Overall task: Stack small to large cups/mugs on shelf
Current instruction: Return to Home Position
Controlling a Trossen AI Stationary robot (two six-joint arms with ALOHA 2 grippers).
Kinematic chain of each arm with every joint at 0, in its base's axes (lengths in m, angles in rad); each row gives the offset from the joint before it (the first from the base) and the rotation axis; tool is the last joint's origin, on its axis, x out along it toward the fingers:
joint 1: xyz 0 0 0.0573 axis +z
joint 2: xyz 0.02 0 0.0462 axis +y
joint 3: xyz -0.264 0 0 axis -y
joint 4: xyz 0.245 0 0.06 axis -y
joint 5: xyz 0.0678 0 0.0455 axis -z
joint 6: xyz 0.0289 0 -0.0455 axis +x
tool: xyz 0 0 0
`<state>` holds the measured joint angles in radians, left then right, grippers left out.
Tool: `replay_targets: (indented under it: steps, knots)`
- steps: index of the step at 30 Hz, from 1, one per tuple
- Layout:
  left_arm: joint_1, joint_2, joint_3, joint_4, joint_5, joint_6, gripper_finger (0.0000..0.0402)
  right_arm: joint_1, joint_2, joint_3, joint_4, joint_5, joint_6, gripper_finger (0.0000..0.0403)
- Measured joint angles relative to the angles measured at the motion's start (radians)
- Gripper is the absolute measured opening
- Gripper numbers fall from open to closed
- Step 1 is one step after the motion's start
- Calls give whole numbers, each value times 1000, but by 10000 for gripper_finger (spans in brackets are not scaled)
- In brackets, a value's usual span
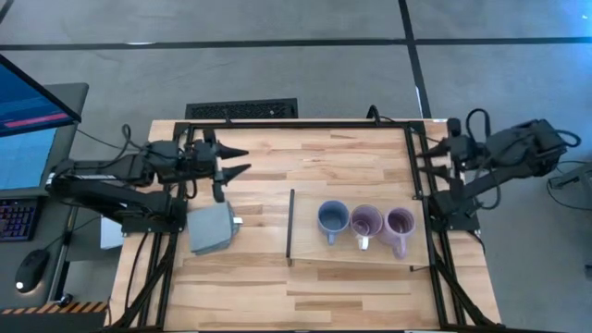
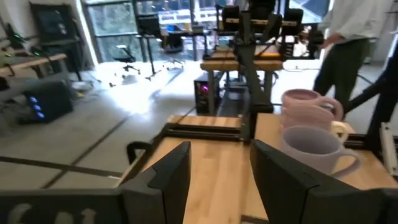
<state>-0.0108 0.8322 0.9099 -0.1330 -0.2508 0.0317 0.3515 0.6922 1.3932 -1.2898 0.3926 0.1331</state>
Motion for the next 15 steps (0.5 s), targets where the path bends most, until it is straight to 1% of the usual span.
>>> replay_targets:
  steps: [2,3,8,10,12,15]
  knots:
    - [12,-32,-35,17,-9,10,158,0,-39,-29,30,53,-66,171]
    - [21,-53,-59,15,-10,9,158,0,-63,-45,44,60,-80,171]
    - [96,-159,-200,32,0,-26,158,9,-264,-173,158,37,-80,171]
    - [131,-203,-251,62,40,-41,158,21,-365,-249,214,-4,-74,171]
    - [162,-247,-300,72,95,-52,158,36,-453,-330,270,-14,-67,171]
    - [202,-301,-351,81,180,-55,158,57,-569,-455,303,-19,-28,171]
